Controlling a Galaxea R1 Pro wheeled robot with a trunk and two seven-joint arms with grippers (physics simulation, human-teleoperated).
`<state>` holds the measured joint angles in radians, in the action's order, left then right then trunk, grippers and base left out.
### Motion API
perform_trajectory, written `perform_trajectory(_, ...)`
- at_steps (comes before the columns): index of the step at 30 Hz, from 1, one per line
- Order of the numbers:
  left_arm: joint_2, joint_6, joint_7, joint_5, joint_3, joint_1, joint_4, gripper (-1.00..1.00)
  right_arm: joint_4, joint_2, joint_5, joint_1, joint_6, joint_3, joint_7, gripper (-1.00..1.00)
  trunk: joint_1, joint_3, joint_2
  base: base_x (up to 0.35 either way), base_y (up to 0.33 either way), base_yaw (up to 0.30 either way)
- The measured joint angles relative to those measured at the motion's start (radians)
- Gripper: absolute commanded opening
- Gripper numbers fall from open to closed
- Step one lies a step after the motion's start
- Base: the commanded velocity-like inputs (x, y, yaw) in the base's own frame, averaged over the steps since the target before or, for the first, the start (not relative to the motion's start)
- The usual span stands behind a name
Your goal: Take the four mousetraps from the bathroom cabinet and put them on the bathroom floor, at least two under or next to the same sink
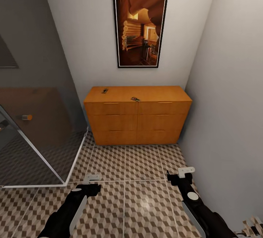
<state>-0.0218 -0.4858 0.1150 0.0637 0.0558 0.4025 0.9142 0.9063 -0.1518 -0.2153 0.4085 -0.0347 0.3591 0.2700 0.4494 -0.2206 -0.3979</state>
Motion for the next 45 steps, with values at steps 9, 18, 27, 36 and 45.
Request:
perform_trajectory(9, 0.0, 0.0, 0.0, 0.0, 0.0, 0.0, 0.0, 1.0, 0.0, 0.0, 0.0, 0.0, 0.0, 0.0, 0.0, 1.0, 0.0, 0.0, 0.0, 0.0, 0.0, 0.0)
perform_trajectory(18, -0.002, 0.0, 0.0, 0.001, 0.001, 0.0, -0.011, 1.0, 0.0, 0.001, -0.001, 0.0, -0.002, 0.0, 0.002, 1.0, 0.0, 0.0, 0.0, 0.0, 0.0, 0.0)
perform_trajectory(27, -0.006, 0.002, 0.0, 0.0, 0.003, 0.0, -0.033, 1.0, 0.106, 0.0, 0.003, 0.058, -0.186, -0.006, 0.006, 1.0, 0.0, 0.0, 0.0, 0.0, 0.0, 0.0)
perform_trajectory(36, -0.008, 0.002, -0.002, 0.0, 0.004, 0.0, -0.037, 1.0, 0.241, -0.001, 0.004, 0.302, -0.532, -0.014, 0.003, 1.0, 0.0, 0.0, 0.0, 0.0, 0.0, 0.0)
perform_trajectory(45, -0.008, 0.002, -0.004, 0.001, 0.003, 0.0, -0.037, 1.0, 0.238, -0.002, -0.072, 0.692, -0.852, -0.067, -0.146, 1.0, 0.0, 0.0, 0.0, 0.0, 0.0, 0.0)
